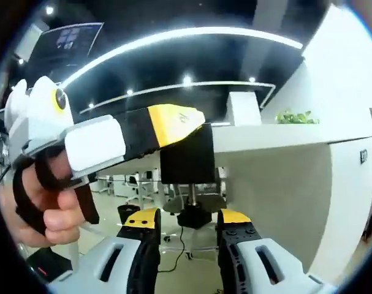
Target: Clamp the fixed fixture on the desktop, loosen the retaining clip, secure it to the edge of the desk, and tighten the retaining clip.
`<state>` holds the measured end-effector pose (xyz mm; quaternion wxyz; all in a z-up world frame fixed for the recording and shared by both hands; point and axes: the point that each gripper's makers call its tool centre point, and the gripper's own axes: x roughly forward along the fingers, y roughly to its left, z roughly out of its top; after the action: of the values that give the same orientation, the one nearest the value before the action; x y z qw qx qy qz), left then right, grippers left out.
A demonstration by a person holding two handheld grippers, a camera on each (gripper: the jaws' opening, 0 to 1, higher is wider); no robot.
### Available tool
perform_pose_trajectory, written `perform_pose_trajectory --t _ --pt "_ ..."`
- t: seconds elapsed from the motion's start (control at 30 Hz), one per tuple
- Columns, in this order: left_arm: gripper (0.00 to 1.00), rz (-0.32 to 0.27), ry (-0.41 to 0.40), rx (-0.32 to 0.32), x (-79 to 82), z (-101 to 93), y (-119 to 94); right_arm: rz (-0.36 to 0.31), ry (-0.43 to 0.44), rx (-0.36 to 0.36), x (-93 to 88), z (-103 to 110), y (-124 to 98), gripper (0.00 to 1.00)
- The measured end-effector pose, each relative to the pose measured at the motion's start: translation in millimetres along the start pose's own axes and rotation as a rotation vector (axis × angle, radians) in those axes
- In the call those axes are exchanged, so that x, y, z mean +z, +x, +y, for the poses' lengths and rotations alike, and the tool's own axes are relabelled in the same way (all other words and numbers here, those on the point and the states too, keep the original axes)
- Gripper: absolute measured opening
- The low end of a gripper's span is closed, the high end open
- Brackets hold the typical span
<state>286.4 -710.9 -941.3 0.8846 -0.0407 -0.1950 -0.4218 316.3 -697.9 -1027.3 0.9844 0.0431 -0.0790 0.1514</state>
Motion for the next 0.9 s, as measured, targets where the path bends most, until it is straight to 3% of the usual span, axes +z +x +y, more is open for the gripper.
perform_pose_trajectory --t 0.03,0.3,0.5,0.83,0.9 --pt "0.02 0.000 0.001 -0.001 -0.1 0.0 0.0 -0.020 -0.026 -0.030 2.6 -3.4 3.6 0.36" --pt "0.02 -0.003 -0.009 -0.007 1.3 -2.9 0.1 0.002 -0.030 -0.040 -7.4 -5.0 17.3 0.25" --pt "0.02 -0.001 -0.002 -0.007 0.9 -3.2 -0.5 -0.020 -0.065 0.018 -5.9 -5.3 14.3 0.25" --pt "0.02 -0.007 -0.004 -0.011 1.0 -3.2 -0.8 -0.026 -0.086 0.265 -6.7 0.8 18.0 0.25" --pt "0.02 -0.008 -0.003 -0.010 0.3 -2.9 -0.3 -0.012 -0.095 0.367 -7.9 3.6 19.3 0.25"
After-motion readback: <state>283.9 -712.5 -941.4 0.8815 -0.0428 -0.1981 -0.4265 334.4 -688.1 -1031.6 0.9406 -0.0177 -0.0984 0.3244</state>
